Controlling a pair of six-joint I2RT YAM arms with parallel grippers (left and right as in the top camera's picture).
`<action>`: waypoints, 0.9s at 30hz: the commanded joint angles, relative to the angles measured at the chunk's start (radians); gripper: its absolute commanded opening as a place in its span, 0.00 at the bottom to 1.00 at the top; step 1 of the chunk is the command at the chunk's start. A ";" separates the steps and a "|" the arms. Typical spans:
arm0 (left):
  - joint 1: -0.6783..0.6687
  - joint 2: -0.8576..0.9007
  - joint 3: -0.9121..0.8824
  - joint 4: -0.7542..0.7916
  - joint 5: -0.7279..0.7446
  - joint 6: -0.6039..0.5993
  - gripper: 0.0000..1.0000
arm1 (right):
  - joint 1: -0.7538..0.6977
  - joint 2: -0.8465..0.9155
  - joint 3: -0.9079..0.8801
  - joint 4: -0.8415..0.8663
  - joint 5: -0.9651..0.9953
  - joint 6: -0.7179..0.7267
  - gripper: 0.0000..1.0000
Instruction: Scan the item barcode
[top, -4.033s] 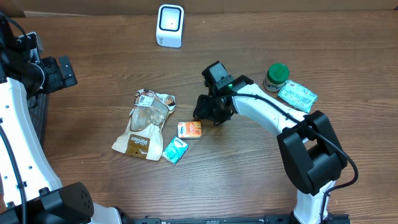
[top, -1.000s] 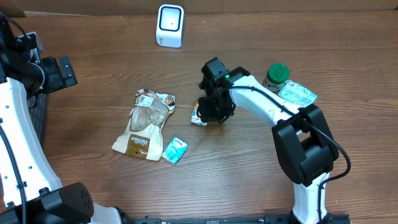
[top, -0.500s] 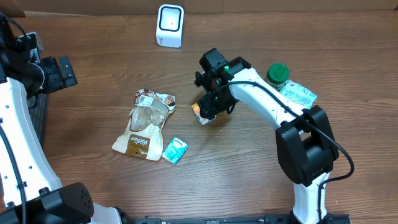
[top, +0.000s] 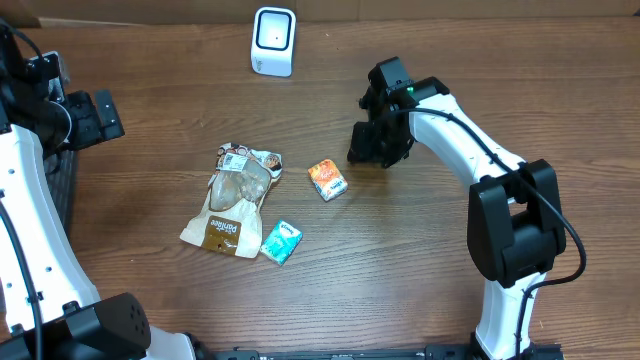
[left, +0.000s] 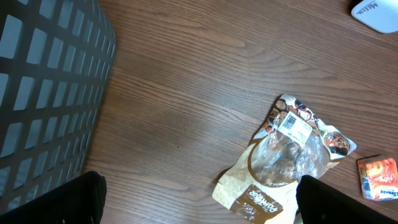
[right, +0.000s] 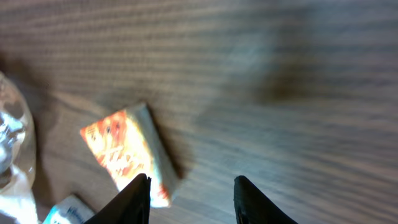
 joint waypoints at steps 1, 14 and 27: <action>-0.003 -0.003 0.011 0.000 0.006 0.017 1.00 | 0.024 -0.001 -0.038 0.014 -0.074 0.011 0.40; -0.003 -0.003 0.011 0.000 0.006 0.017 1.00 | 0.043 0.001 -0.135 0.099 -0.141 0.082 0.38; -0.003 -0.003 0.011 0.000 0.006 0.017 1.00 | 0.060 0.005 -0.200 0.206 -0.134 0.196 0.25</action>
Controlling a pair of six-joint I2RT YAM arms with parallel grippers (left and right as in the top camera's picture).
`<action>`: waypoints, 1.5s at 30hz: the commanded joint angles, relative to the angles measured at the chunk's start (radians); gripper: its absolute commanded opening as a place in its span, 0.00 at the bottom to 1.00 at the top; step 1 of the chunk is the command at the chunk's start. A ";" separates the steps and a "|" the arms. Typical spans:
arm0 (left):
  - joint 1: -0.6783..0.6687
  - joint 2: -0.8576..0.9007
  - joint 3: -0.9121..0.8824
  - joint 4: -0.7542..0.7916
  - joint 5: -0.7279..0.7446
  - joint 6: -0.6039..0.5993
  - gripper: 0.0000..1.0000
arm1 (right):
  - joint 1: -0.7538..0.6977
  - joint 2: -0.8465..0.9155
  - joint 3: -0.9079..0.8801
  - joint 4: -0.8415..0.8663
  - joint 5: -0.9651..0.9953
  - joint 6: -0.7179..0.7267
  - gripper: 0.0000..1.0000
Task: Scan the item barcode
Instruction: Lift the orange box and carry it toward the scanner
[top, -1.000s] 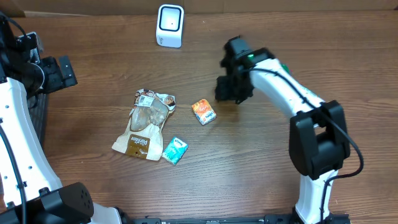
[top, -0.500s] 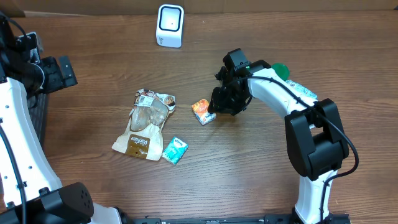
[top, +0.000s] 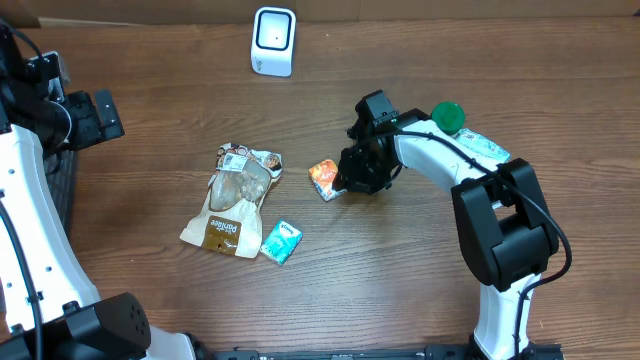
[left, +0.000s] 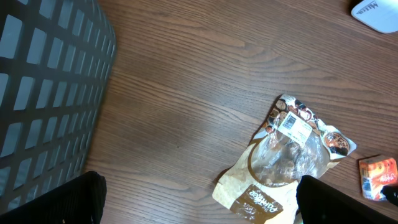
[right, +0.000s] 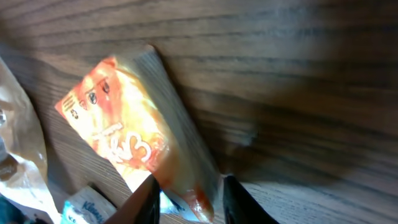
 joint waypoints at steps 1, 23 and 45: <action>-0.003 -0.003 0.011 0.000 0.006 0.017 1.00 | 0.003 0.009 -0.003 0.023 -0.005 0.031 0.23; -0.003 -0.003 0.011 0.000 0.006 0.017 1.00 | -0.036 -0.131 0.080 -0.126 -0.137 -0.156 0.04; -0.003 -0.003 0.011 0.000 0.006 0.017 1.00 | -0.168 -0.405 0.095 -0.045 -0.871 -0.090 0.04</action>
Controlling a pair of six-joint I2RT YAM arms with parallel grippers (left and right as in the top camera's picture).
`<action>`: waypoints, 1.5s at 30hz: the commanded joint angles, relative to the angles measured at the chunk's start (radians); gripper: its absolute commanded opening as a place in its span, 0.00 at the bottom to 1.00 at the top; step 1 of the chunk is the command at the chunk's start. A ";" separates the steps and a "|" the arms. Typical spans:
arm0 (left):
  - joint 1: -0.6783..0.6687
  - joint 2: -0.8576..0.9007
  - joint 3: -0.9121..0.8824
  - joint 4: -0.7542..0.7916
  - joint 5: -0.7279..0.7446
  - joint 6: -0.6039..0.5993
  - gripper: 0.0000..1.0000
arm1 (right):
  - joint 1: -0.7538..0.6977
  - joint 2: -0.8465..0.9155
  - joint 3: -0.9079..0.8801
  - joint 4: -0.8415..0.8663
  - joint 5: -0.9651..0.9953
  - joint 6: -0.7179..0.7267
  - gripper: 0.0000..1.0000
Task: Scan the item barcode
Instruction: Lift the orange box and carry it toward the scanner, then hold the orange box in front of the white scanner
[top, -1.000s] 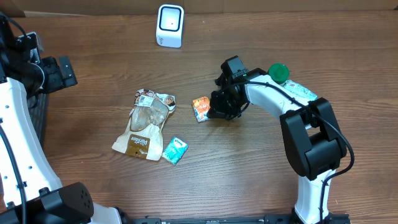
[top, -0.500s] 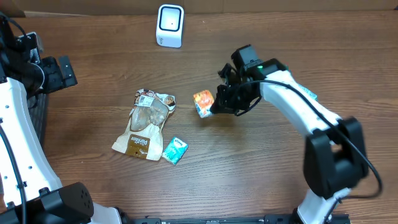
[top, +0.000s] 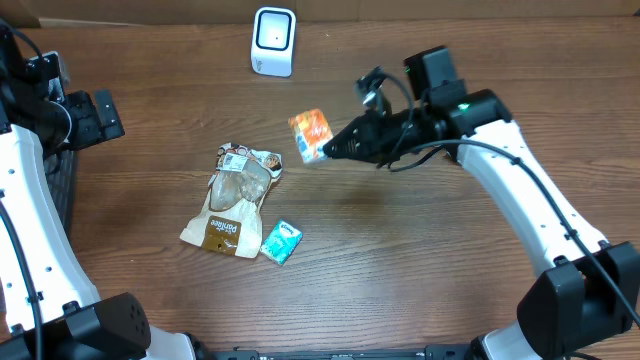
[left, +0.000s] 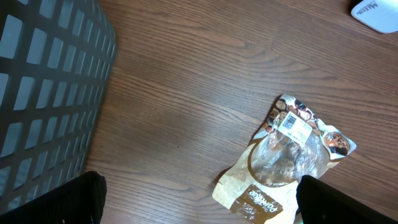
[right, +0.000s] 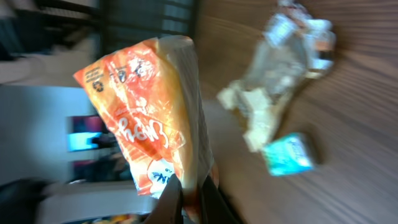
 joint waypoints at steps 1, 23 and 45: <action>-0.003 -0.003 0.011 0.000 0.006 0.017 1.00 | -0.075 -0.026 0.027 0.031 -0.278 0.041 0.04; -0.003 -0.003 0.011 0.000 0.006 0.017 1.00 | -0.284 -0.026 0.027 0.056 -0.436 0.074 0.04; -0.003 -0.003 0.011 0.000 0.006 0.017 1.00 | 0.193 0.198 0.581 -0.213 1.190 -0.016 0.04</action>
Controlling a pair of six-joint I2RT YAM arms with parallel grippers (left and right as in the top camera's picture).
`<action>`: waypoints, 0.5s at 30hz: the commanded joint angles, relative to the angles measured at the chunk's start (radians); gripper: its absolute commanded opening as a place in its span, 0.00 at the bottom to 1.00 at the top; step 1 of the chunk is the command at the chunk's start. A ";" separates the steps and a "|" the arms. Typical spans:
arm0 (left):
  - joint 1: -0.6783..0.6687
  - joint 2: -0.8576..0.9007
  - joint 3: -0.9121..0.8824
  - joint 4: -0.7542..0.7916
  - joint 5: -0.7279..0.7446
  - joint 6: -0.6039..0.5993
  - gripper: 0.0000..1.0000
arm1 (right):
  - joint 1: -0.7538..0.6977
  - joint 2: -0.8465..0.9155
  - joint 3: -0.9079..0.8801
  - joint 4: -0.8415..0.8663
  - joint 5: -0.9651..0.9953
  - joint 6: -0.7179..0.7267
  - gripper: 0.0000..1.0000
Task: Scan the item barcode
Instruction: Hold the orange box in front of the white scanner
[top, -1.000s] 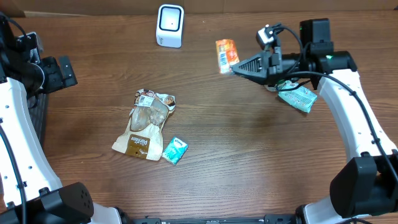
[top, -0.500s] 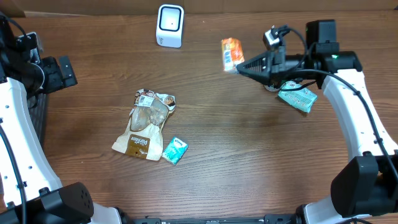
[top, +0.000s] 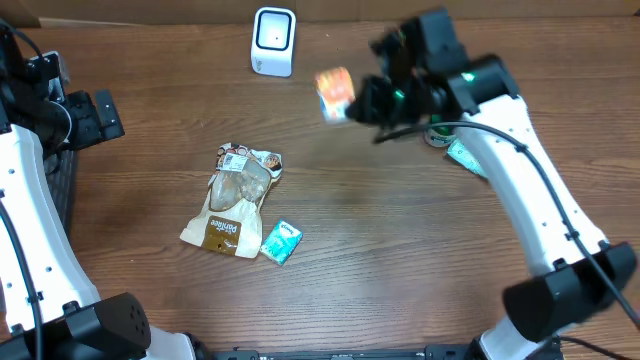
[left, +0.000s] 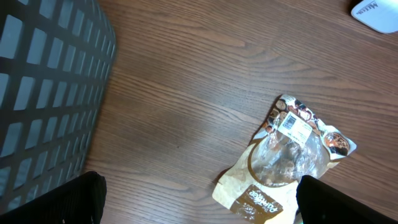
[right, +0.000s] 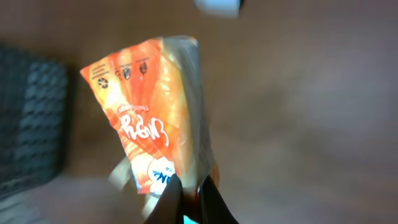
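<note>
My right gripper (top: 352, 106) is shut on a small orange packet (top: 334, 93), held in the air to the right of the white barcode scanner (top: 273, 40). In the right wrist view the orange packet (right: 152, 115) fills the middle, pinched at its lower edge by my right gripper (right: 191, 198); the background is blurred, and a white shape at the top edge may be the scanner (right: 217, 6). My left gripper (left: 199, 199) stands open high above the table's left side, holding nothing.
A clear snack bag with a brown label (top: 233, 200) and a teal tissue pack (top: 281, 241) lie on the wooden table (top: 400, 260). A green-capped item (top: 440, 135) and a teal packet (top: 466, 158) lie under the right arm. A dark basket (left: 43, 93) is at left.
My right gripper has carried the orange packet up and to the right, from above the snack bag area to a spot nearer the scanner's right. The left arm has not moved.
My right gripper was open above the table near the orange packet lying there. Then it was down around the packet. Then it held the packet lifted over the table's middle, and now holds it farther back, near the scanner.
</note>
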 joint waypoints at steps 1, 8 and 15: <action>-0.003 -0.003 0.011 0.001 0.006 0.017 1.00 | 0.090 0.105 0.146 0.050 0.464 -0.076 0.04; -0.003 -0.003 0.011 0.001 0.006 0.017 1.00 | 0.154 0.311 0.151 0.558 0.737 -0.452 0.04; -0.003 -0.003 0.011 0.000 0.006 0.017 1.00 | 0.146 0.520 0.151 1.043 0.813 -0.908 0.04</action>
